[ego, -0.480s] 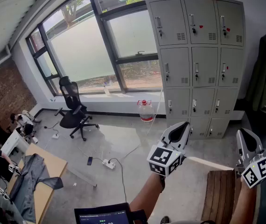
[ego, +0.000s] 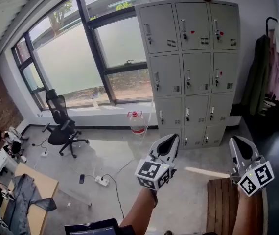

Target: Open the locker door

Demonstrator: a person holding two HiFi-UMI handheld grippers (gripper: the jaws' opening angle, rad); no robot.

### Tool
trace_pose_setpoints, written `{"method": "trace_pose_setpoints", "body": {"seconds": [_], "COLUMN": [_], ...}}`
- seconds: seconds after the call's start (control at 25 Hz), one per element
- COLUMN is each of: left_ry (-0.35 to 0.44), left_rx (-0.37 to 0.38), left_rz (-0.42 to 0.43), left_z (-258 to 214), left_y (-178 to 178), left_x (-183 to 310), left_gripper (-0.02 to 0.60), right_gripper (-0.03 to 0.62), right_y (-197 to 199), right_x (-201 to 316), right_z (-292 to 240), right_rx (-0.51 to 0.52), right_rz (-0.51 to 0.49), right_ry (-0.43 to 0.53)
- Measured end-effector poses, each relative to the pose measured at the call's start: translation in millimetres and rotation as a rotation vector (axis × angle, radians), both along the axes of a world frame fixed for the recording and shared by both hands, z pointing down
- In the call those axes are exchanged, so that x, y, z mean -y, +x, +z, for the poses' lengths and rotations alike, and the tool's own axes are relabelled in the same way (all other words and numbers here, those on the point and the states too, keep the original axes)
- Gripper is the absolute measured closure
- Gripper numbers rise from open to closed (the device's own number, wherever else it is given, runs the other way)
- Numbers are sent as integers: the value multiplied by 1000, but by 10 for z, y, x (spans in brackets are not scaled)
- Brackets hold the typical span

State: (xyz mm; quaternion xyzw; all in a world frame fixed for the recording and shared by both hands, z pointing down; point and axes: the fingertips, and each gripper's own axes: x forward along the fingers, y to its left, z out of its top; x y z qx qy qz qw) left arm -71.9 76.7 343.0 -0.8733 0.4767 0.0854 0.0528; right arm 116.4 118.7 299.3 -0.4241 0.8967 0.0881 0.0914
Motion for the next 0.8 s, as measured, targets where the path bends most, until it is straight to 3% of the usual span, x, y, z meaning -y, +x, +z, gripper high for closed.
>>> {"method": "trace_pose_setpoints", "body": {"seconds": [0.56, 0.8], "left_ry": [-11, -25], "left_rx": [-10, -24], "left_rz": [8, 16], "left_z": [5, 14], "left_y": [-356, -352], "left_x": [356, 639], "left_gripper": [575, 575], "right_gripper": [600, 600], "right_y": [-328, -365], "right_x": [499, 797], "right_z": [31, 44], "right_rx": [-26, -38], "right_rz": [10, 14], "right_ry": [-11, -25]}}
